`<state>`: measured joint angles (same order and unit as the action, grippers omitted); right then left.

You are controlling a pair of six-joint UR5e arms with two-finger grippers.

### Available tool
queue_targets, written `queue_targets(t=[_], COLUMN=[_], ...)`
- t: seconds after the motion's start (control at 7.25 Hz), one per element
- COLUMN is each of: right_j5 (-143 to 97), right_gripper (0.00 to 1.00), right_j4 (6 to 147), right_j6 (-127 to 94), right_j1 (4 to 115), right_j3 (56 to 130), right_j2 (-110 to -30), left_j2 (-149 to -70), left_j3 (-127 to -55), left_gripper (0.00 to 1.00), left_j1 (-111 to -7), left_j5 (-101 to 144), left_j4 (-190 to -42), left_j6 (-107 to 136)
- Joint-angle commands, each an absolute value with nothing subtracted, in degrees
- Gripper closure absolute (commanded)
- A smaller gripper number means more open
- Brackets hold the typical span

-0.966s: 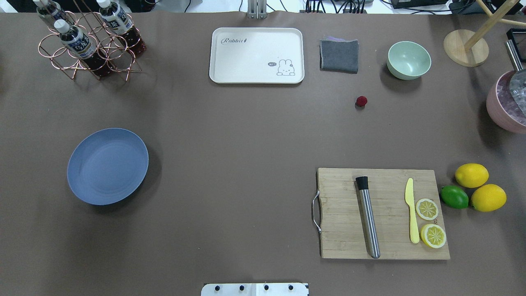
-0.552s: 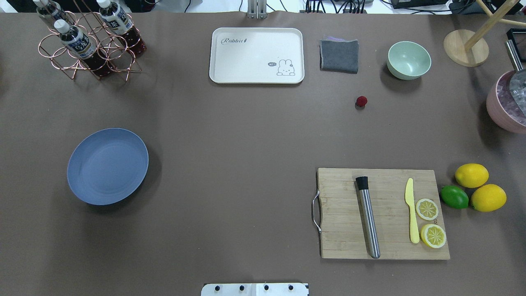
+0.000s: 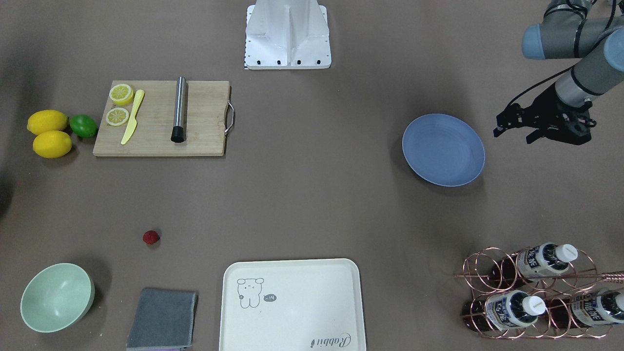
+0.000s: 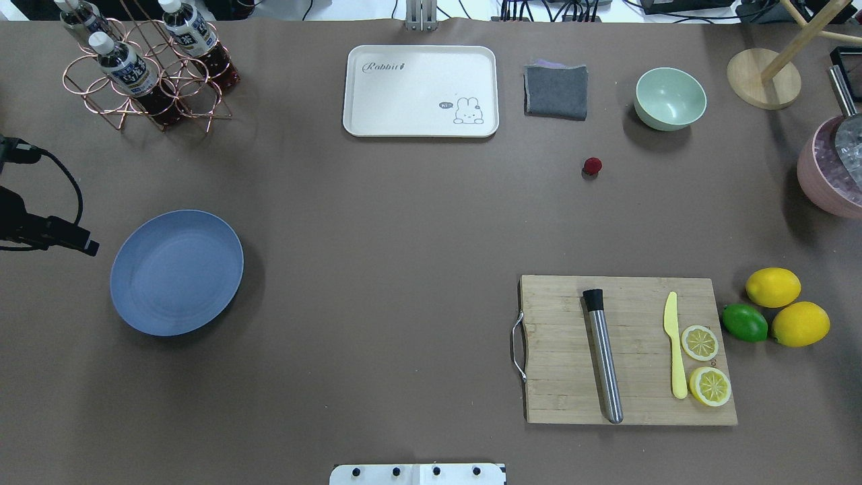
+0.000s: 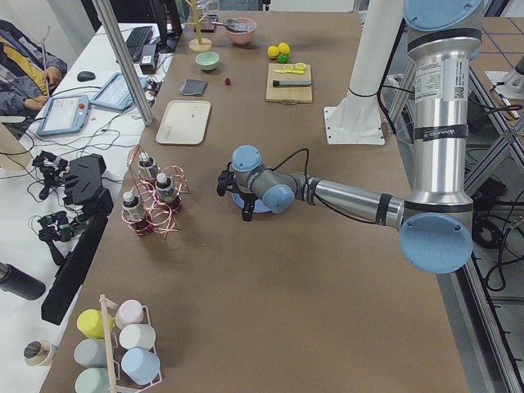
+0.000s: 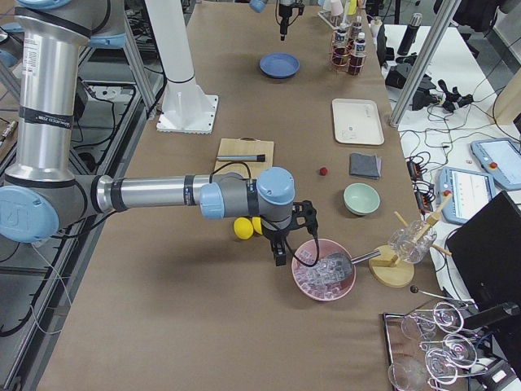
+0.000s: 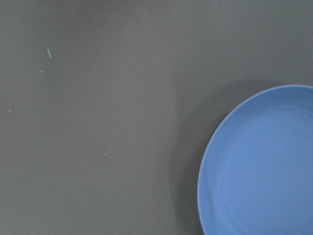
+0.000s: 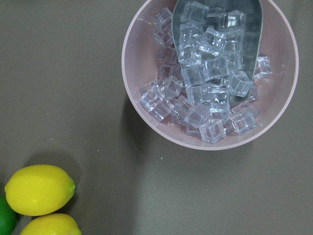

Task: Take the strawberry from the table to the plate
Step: 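Reach the left gripper to the blue plate rim and grip it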

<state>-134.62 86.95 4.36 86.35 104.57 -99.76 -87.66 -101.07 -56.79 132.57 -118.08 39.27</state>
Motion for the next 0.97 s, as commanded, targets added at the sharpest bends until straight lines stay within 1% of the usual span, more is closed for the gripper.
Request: queue_targets(t=[0.0,0.14,0.41,0.83], right_j5=[-134.73,-135.78,-136.40,-136.41], right_gripper=[0.00,0.00,0.00,0.00], right_j4=[87.01,87.10,87.19,87.28], right_j6=[4.22,4.22,4.22,4.13], right_j1=[86.40,86.40,86.40,86.40], right_j3=[104.59,104.50,104.59,104.77], right_j2=[-99.93,-100.02,-100.37,-100.20], left_j2=[-89.99,-90.78,-89.83,-89.47], left_j3=[-99.42,-98.88,-98.88,-96.61], left_gripper=[0.06,0.07,0.11,0.23], left_j1=[-51.97,-48.55,-48.25,-48.25], left_j5=[130.80,125.73,124.81,124.89], left_j4=[-118.21,-118.30,-118.39,-122.06], left_j6=[42.45,45.06,44.65,45.61])
